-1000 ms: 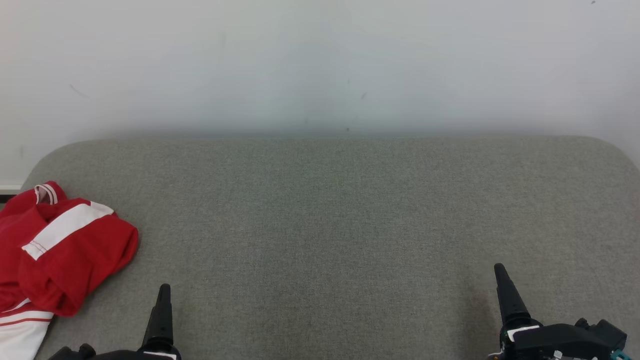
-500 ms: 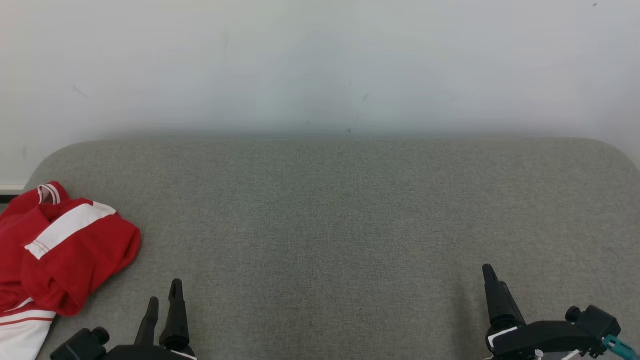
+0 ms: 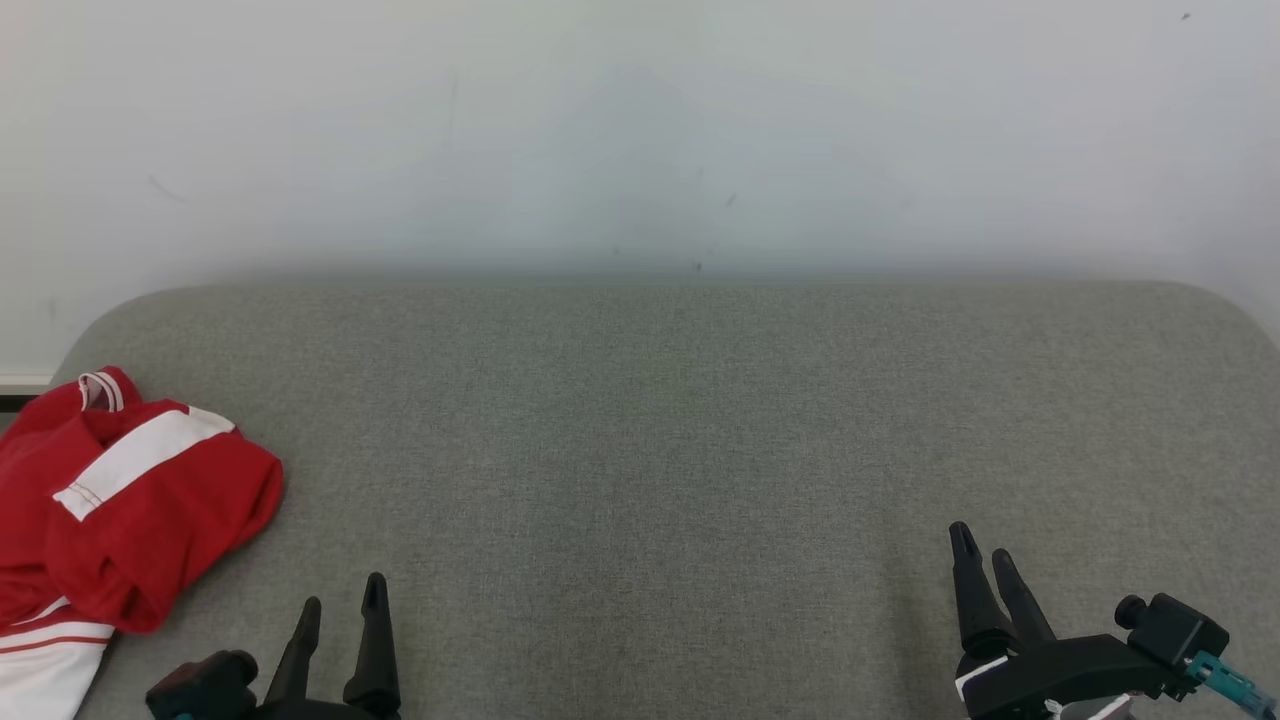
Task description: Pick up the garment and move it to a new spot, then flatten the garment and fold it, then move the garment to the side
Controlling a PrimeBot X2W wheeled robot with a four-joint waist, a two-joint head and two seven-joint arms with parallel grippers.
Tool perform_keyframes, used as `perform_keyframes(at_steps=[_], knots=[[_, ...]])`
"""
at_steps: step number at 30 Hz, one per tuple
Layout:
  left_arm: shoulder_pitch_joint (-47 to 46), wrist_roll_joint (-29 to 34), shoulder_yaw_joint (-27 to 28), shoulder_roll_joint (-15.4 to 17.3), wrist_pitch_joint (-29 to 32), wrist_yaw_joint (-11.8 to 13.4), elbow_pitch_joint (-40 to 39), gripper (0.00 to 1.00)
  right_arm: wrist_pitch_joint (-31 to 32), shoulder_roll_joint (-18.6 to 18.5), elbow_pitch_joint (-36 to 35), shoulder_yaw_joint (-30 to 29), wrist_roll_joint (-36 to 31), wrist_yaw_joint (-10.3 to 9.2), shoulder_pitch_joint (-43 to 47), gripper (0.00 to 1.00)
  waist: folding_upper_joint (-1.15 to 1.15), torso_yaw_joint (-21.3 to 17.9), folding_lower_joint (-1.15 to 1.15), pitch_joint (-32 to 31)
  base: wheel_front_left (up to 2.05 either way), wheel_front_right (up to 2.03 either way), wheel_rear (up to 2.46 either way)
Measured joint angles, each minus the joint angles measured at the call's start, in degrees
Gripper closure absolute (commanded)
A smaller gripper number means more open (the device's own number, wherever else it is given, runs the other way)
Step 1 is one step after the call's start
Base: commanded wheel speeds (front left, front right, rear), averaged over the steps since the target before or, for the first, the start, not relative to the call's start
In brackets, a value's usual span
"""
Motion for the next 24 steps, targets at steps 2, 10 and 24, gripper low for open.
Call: perform_keyframes(at_steps=[2,10,24], knots=[[-0.02,2.85,-0.89,0.52,-0.52,0.51,0.54,0.00,-0.07,0.00,-0.04,-0.11,-2.86,0.00,0.01,0.00,0.00,0.01,0.00,-0.13,0.00,0.00,0.00],[-0.04,7.82,-1.64,1.08,-1.59,1.58,0.98,0.00,-0.51,-0.01,-0.52,-0.18,-8.77,0.00,0.01,0.00,0.00,-0.06,0.00,-0.36,0.00,0.00,0.00],[-0.06,14.21,-3.64,2.01,-3.60,1.42,0.74,0.00,-0.71,-0.04,-0.77,-1.74,-17.06,0.00,0.12,0.00,0.00,-0.07,0.00,-0.91,0.00,0.00,0.00]])
